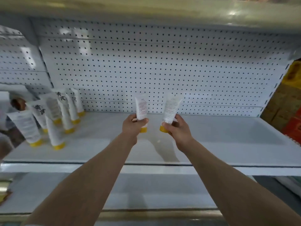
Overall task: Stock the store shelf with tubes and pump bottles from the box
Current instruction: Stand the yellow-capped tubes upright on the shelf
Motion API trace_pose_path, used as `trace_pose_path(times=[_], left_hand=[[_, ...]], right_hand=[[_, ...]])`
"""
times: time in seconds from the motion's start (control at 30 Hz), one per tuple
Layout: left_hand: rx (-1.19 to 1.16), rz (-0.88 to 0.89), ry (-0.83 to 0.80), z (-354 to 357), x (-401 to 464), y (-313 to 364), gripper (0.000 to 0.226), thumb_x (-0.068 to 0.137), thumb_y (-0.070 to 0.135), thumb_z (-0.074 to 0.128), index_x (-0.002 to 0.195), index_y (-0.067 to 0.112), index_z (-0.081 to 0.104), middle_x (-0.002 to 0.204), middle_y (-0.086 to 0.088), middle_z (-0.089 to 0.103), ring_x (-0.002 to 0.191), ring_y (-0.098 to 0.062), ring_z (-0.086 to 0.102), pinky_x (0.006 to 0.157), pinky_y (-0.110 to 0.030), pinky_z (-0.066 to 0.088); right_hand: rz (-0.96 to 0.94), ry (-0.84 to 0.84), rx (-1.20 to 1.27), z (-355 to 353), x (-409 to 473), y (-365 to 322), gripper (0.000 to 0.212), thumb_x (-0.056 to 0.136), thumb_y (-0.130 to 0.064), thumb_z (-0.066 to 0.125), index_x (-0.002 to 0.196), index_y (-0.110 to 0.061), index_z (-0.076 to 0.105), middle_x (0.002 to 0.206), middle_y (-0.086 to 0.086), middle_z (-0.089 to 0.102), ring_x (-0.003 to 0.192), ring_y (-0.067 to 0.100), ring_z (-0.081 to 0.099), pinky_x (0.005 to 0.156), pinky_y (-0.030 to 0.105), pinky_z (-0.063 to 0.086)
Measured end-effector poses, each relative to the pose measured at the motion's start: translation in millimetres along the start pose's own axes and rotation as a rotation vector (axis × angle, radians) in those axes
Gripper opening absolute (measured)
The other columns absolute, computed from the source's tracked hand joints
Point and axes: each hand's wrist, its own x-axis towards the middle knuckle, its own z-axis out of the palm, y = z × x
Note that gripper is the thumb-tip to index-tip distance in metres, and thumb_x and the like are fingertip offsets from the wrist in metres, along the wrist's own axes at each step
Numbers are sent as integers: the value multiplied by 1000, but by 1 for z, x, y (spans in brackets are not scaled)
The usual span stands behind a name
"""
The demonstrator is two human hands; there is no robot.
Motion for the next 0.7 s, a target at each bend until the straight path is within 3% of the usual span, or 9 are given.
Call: trace_pose_path(times=[0.1, 0.23, 0.33, 0.43, 0.5, 0.7], left_hand=[[57, 54, 46, -31, 30, 10, 31, 79, 6, 78, 108, 11, 69, 99, -10, 70, 82, -23, 66, 68, -35, 59], [155, 114, 116, -72, 69, 20, 29, 83, 12, 75, 110, 20, 67, 91, 3, 68, 74, -9, 62, 59, -17, 45], [174, 157, 159, -97, 94, 20, 34, 81, 13, 77, 113, 18, 69, 95, 1, 70, 84, -17, 66, 63, -19, 48], [130, 162, 174, -117, 115, 18, 38, 81, 9, 76, 117, 15, 68, 101, -3, 70, 87, -19, 65, 58, -16, 49], [112, 152, 193, -128, 128, 15, 36, 82, 10, 76, 117, 15, 69, 100, -4, 70, 86, -20, 64, 60, -19, 49], [65, 184, 245, -149, 161, -1, 26, 85, 8, 72, 109, 19, 68, 96, -5, 68, 81, -20, 59, 66, -24, 47]], right_hand=[[-10, 0, -74, 34, 24, 2, 44, 82, -9, 78, 117, -29, 61, 96, -6, 75, 81, 5, 71, 82, 29, 55], [9, 18, -115, 76, 50, 11, 37, 82, -9, 79, 108, -30, 63, 88, -16, 71, 76, -2, 67, 75, 19, 50], [7, 51, -118, 105, 65, 22, 37, 81, -5, 78, 108, -24, 63, 88, -12, 71, 71, -4, 68, 67, 13, 51], [23, 74, -144, 136, 77, 36, 39, 78, -6, 79, 110, -22, 63, 96, -3, 73, 86, 13, 70, 81, 27, 55], [29, 89, -165, 154, 87, 44, 40, 76, -12, 81, 111, -24, 64, 98, -3, 74, 89, 15, 71, 86, 33, 56], [14, 120, -225, 198, 110, 50, 36, 76, -24, 82, 106, -34, 64, 92, -13, 72, 85, 6, 69, 77, 25, 52]])
